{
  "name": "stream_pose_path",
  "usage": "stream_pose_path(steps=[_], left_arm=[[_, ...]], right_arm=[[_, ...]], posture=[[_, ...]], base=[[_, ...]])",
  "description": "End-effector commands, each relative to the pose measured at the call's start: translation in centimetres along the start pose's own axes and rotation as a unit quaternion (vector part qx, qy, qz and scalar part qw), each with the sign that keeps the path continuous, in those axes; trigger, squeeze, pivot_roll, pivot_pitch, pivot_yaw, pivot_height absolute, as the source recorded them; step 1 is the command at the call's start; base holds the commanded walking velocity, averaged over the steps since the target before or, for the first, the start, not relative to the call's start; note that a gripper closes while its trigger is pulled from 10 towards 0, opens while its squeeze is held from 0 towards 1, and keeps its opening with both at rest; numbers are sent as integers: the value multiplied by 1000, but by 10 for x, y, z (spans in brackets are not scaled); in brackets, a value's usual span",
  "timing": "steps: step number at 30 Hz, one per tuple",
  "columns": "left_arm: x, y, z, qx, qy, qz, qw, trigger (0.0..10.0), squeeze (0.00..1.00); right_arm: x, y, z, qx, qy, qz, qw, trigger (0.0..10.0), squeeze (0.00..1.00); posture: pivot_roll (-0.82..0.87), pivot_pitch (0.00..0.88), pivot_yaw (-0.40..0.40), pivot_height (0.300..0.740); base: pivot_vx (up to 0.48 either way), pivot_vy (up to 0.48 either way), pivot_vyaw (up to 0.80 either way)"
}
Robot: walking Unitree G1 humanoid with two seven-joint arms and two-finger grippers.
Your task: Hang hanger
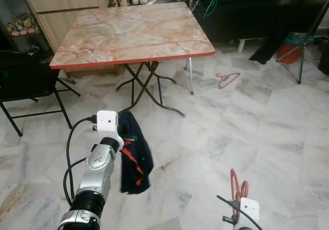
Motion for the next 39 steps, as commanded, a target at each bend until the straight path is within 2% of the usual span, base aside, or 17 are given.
stream_pose_path(steps=[1,12,16,19,27,39], left_arm=[[1,7,-3,3,1,12,1000,10000,0],[2,8,1,2,-7,13,1000,10000,0],[3,10,1,2,-9,15,1000,10000,0],[3,10,2,3,-11,16,1000,10000,0],[3,10,3,6,-14,18,1000,10000,0],[5,17,3,10,-14,27,999,10000,0]], right_arm=[[1,3,-8,-1,12,3,1000,10000,0],[1,4,13,1,6,-1,1000,10000,0],[-1,-3,26,1,0,-11,1000,10000,0],[-2,-6,28,1,-1,-15,1000,10000,0],[-2,-9,21,-3,4,-21,1000,10000,0],[0,-5,-8,-9,19,-21,1000,10000,0]], posture=[[-180,0,77,740],[-187,0,88,740],[-187,0,90,740],[-188,0,91,740],[-187,0,89,740],[-183,0,87,740]], base=[[0,0,0],[166,0,0],[299,0,0],[326,0,0],[345,0,0],[349,0,0]])
Point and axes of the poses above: a point about 5 cm out from each wrist's last joint towards the gripper, its own x axis pointing out of the wrist towards the gripper, its own y axis along the axis of the wrist's last joint, z = x × y, the point moved 4 cm from there along x, pointing out of the wrist towards the gripper, and after that the axes turned 7 degrees about x, right-handed, at the moved point
